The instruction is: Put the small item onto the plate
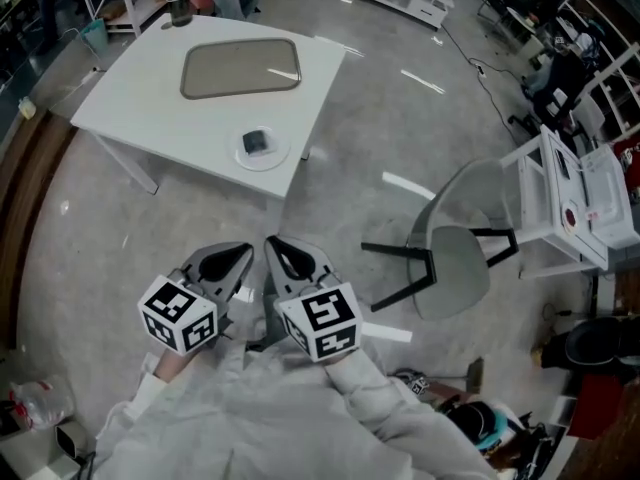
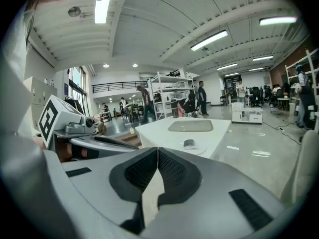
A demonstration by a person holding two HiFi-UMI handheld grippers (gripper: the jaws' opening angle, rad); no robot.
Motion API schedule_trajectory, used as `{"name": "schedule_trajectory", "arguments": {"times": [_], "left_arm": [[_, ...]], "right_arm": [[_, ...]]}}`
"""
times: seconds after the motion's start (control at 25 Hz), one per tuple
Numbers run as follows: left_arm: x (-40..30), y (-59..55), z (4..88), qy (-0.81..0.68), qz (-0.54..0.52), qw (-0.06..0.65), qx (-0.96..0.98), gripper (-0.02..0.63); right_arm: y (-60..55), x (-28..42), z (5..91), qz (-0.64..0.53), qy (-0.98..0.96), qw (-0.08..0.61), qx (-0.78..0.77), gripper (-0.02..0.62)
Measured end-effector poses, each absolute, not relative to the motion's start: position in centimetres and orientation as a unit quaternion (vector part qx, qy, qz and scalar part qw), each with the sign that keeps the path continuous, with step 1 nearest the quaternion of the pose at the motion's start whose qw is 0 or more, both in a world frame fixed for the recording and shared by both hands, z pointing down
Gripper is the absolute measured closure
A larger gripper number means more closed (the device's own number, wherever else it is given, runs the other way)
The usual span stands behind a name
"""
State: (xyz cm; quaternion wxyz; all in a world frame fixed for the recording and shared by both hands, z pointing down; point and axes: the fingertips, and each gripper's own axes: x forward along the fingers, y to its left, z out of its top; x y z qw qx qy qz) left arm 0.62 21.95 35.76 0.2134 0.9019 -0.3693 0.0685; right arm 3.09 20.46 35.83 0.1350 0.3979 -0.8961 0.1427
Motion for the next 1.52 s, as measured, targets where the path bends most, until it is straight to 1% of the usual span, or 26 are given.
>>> {"name": "schedule_trajectory", "arguments": {"times": [0.88, 1.16, 1.52], "left_arm": [[1.0, 0.9, 37.4, -0.422, 0.073, 0.249, 0.868, 0.596], [0.9, -3.3, 37.9, -0.439, 0.065, 0.254, 0.859, 0.596], [1.4, -4.6, 38.4, -0.448, 0.064, 0.263, 0.852, 0.595]], "right_arm": [[-1.0, 3.9, 37.3, 0.163, -0.91, 0.155, 0.349, 0.58], [-4.9, 3.7, 38.0, 0.164, -0.916, 0.161, 0.329, 0.58], [-6.2, 4.1, 38.7, 0.164, -0.92, 0.17, 0.313, 0.58]]}}
